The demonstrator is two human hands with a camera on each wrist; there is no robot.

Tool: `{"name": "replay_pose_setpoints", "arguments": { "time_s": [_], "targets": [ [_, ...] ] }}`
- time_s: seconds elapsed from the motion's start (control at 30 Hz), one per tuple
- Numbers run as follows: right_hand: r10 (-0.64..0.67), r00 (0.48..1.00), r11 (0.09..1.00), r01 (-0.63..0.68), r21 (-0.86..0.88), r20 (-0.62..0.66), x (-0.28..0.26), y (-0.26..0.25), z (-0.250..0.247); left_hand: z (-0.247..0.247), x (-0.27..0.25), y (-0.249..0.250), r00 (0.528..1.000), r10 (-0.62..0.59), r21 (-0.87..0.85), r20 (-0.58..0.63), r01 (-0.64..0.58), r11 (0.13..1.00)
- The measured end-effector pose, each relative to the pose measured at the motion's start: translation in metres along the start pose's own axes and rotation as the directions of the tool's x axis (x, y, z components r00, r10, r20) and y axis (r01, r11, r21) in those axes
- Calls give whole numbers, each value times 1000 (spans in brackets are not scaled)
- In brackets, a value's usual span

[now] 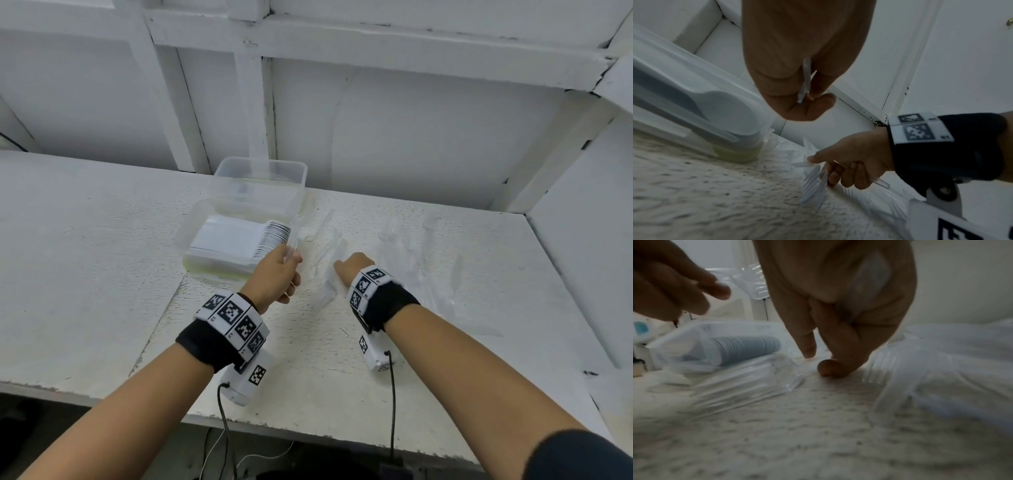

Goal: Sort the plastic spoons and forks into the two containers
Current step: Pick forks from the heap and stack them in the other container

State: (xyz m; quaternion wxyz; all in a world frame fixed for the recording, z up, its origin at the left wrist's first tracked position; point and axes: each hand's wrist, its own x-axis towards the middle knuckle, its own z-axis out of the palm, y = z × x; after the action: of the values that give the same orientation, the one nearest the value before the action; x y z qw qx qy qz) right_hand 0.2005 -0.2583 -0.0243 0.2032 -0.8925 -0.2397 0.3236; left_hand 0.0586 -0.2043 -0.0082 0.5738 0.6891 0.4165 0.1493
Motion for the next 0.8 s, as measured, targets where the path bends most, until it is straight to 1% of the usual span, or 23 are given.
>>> {"name": "replay_pose_setpoints", "arguments": {
  "time_s": [0.1,0.17,0.2,0.3,0.37,0.43,0.47,0.57,0.63,0.7,0.8],
  "targets": [
    [46,999,992,-48,119,24,0,3,-4,-2,0,-5,999,12,61,-38,-9,998],
    [57,998,963,-66,262,38,-1,8,-9,0,1,-6,997,51,151,-60,-42,988],
    [65,997,933,-76,351,44,-3,11,-11,3,2,-7,995,75,210,-66,-60,976],
    [37,993,814,-97,572,116,-14,17,-24,15,7,-7,991,124,406,-52,-93,909],
    [-24,982,714,-113,691,185,-24,22,-36,26,13,-7,993,115,487,-20,-90,869],
    [-68,972,595,-141,791,224,-30,30,-45,36,18,-7,996,90,541,11,-82,837],
    [-71,969,558,-156,815,235,-32,35,-48,41,20,-7,996,79,565,35,-85,821],
    [-7,975,535,-184,825,222,-36,52,-53,51,25,-8,991,18,624,132,-98,775],
    [27,980,527,-182,830,198,-38,62,-54,55,26,-9,982,-38,636,185,-91,766],
    [32,982,547,-175,819,188,-40,71,-56,57,26,-9,975,-59,637,212,-92,766],
    [31,985,605,-154,781,170,-43,80,-58,53,28,-9,974,-64,594,219,-81,801]
  ]
}}
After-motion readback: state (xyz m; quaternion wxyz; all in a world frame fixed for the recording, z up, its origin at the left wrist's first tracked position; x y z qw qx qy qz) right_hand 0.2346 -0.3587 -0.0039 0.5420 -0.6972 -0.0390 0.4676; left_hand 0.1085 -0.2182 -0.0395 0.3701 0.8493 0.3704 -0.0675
